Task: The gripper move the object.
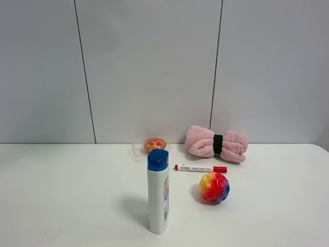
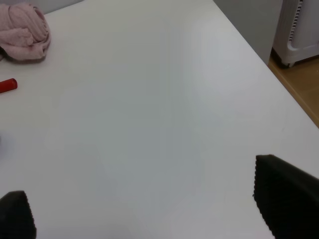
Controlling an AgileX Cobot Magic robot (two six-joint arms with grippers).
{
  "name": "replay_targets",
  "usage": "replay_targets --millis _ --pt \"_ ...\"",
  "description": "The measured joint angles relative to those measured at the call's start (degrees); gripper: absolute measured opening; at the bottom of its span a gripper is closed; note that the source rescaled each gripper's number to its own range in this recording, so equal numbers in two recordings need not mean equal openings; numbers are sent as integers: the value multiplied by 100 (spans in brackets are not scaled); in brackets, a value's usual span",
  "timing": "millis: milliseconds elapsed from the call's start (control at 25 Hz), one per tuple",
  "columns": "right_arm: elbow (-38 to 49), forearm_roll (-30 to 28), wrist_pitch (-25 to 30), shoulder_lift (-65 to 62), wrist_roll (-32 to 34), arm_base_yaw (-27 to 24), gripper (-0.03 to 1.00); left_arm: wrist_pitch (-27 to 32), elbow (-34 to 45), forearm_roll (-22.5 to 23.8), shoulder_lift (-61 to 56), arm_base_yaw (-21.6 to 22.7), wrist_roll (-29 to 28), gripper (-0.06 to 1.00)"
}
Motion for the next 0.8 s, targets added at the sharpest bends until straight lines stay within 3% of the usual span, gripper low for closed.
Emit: replay_targets --millis 240,480,800 --pt "0 0 0 0 0 0 100 4 1847 -182 -1289 1005 -6 89" --pt "0 0 0 0 0 0 100 6 3891 -1204 -2626 1967 20 89" --pt "0 0 0 0 0 0 100 1 5981 -1548 -4764 2757 -80 89"
